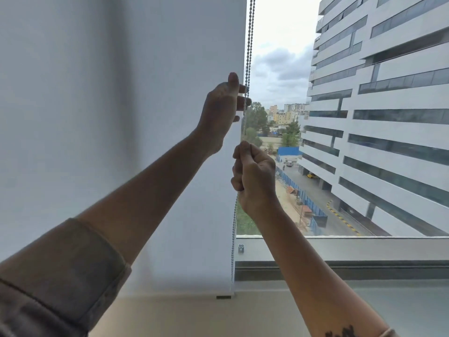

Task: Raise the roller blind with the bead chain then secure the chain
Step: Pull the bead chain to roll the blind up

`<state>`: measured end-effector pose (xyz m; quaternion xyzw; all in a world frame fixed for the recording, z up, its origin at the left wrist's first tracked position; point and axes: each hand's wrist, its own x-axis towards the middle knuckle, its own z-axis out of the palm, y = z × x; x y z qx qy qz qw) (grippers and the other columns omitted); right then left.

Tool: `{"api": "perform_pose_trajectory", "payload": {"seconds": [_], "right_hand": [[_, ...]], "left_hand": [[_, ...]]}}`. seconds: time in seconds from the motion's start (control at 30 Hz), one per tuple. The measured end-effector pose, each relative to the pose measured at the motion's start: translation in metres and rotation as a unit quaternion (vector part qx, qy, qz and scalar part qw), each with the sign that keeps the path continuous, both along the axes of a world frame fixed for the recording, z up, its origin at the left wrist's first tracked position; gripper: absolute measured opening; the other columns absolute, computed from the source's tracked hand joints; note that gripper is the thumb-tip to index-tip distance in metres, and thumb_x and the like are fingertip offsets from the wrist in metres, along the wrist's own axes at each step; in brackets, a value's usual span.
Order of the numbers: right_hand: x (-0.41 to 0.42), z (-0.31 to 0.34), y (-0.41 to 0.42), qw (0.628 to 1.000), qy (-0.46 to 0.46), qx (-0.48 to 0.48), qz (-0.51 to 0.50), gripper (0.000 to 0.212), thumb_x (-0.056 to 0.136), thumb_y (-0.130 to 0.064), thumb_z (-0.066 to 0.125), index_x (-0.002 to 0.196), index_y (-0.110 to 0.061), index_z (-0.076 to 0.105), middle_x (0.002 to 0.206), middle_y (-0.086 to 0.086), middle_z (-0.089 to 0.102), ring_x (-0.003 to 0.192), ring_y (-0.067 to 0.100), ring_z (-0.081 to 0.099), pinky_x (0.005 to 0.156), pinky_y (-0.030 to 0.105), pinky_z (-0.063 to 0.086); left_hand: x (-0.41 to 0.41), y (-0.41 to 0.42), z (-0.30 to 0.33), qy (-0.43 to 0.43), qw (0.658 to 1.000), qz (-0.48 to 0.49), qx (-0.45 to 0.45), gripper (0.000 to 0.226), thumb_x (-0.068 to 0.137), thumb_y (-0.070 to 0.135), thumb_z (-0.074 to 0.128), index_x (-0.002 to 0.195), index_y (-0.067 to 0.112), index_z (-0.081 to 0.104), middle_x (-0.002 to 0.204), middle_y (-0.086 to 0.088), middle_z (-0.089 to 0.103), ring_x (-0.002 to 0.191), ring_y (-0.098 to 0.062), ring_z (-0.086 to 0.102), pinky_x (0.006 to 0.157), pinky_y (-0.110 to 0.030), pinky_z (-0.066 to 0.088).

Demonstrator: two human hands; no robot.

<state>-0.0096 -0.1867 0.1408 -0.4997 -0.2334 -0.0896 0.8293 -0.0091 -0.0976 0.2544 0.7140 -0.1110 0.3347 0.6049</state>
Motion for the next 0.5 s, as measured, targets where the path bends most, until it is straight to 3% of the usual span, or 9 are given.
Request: {"api": "perform_pose_trajectory", "payload": {"seconds": [0.1, 0.2, 0.27, 0.33, 0.4, 0.5], "right_hand": [[0.001, -0.019, 0.004, 1.000, 0.022, -0.011, 0.002, 0.033, 0.113, -0.016, 0.051, 0.083, -0.007, 0.062, 0.052, -0.002, 0.030, 0.044, 0.011, 0.017, 0.046, 0.025, 0.013], [0.003, -0.036, 0.006, 0.999, 0.035, -0.017, 0.010, 0.037, 0.113, -0.015, 0.050, 0.078, -0.012, 0.061, 0.052, -0.002, 0.029, 0.046, 0.012, 0.015, 0.046, 0.025, 0.012], [0.004, -0.047, 0.007, 0.999, 0.037, -0.024, 0.009, 0.039, 0.113, -0.014, 0.050, 0.075, -0.014, 0.060, 0.054, -0.001, 0.028, 0.048, 0.012, 0.014, 0.046, 0.023, 0.013], [0.005, -0.057, 0.007, 0.999, 0.036, -0.032, 0.005, 0.040, 0.113, -0.015, 0.051, 0.075, -0.015, 0.061, 0.054, 0.000, 0.028, 0.048, 0.013, 0.015, 0.045, 0.023, 0.014], [0.007, -0.065, 0.008, 0.999, 0.033, -0.042, 0.002, 0.039, 0.113, -0.015, 0.051, 0.075, -0.014, 0.062, 0.055, 0.000, 0.029, 0.048, 0.013, 0.016, 0.045, 0.023, 0.015], [0.008, -0.078, 0.008, 0.998, 0.036, -0.055, 0.004, 0.040, 0.113, -0.015, 0.052, 0.075, -0.014, 0.063, 0.054, -0.001, 0.030, 0.046, 0.013, 0.018, 0.044, 0.023, 0.017]], "left_hand": [[-0.002, -0.006, 0.030, 0.028, 0.997, -0.032, -0.058, 0.052, 0.116, 0.050, 0.032, 0.112, 0.016, 0.071, 0.103, -0.006, 0.081, 0.098, -0.020, 0.076, 0.094, -0.042, 0.058], [-0.002, -0.011, 0.044, 0.077, 0.984, -0.096, -0.127, 0.055, 0.114, 0.055, 0.034, 0.106, 0.014, 0.070, 0.097, -0.006, 0.077, 0.078, -0.017, 0.071, 0.071, -0.031, 0.056], [-0.001, -0.011, 0.047, 0.109, 0.968, -0.137, -0.180, 0.061, 0.112, 0.059, 0.036, 0.084, 0.012, 0.064, 0.072, -0.001, 0.062, 0.054, -0.013, 0.043, 0.052, -0.026, 0.034], [0.000, -0.011, 0.046, 0.138, 0.956, -0.147, -0.214, 0.068, 0.108, 0.067, 0.036, 0.057, 0.022, 0.042, 0.054, 0.005, 0.035, 0.051, -0.014, 0.016, 0.048, -0.024, 0.016], [-0.001, -0.013, 0.040, 0.155, 0.950, -0.134, -0.234, 0.076, 0.105, 0.073, 0.035, 0.047, 0.025, 0.029, 0.046, 0.007, 0.026, 0.044, -0.014, 0.013, 0.041, -0.020, 0.015], [-0.001, -0.019, 0.026, 0.145, 0.949, -0.113, -0.255, 0.073, 0.105, 0.071, 0.042, 0.049, 0.025, 0.031, 0.041, 0.008, 0.028, 0.033, -0.012, 0.019, 0.036, -0.018, 0.017]]}}
